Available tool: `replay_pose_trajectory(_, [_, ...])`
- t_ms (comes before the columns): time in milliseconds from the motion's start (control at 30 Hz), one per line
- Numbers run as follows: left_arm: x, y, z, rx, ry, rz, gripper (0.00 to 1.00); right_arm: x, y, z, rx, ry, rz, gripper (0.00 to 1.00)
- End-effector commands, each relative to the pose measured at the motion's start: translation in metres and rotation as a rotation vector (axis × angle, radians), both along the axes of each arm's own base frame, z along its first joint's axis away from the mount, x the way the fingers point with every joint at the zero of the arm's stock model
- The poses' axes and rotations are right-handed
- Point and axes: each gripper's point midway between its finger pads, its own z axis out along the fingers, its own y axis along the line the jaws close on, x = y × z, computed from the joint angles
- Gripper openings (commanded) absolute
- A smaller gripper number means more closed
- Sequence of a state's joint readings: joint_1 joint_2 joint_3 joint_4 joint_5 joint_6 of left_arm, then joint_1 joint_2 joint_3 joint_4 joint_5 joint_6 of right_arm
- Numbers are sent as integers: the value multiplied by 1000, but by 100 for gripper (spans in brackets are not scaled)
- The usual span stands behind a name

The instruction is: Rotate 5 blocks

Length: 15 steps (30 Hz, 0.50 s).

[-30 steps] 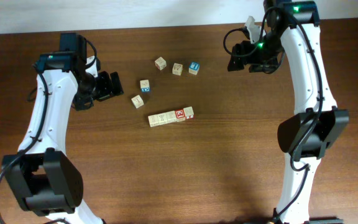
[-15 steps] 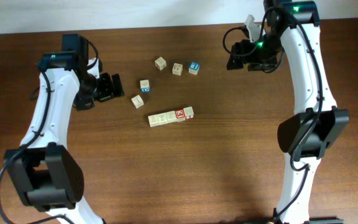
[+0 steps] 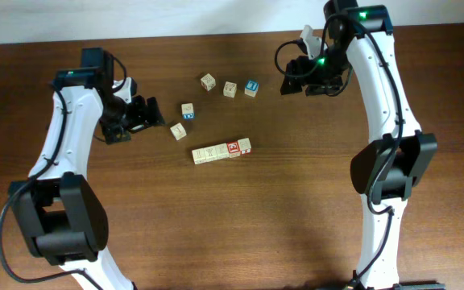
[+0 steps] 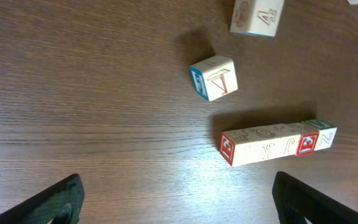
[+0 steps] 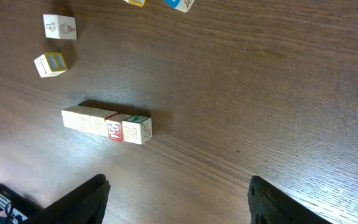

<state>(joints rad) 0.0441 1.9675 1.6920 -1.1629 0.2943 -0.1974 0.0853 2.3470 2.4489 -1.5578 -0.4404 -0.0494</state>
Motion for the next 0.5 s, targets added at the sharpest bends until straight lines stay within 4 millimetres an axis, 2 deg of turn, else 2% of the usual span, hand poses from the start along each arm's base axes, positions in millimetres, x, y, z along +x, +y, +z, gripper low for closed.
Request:
replay_pose_trajectory(0, [-1,5,-2,-40,6,5,94,-2,12,-7,22,18,22,72])
replay_pose_trajectory(267, [0,-3,2,-103,-10,-25,95,0,28,-3,57,-2,49,72])
replay_pose_trajectory(467, [2,-3,9,-191,-45,-52,95,0,31,-2,77,-2,52,72])
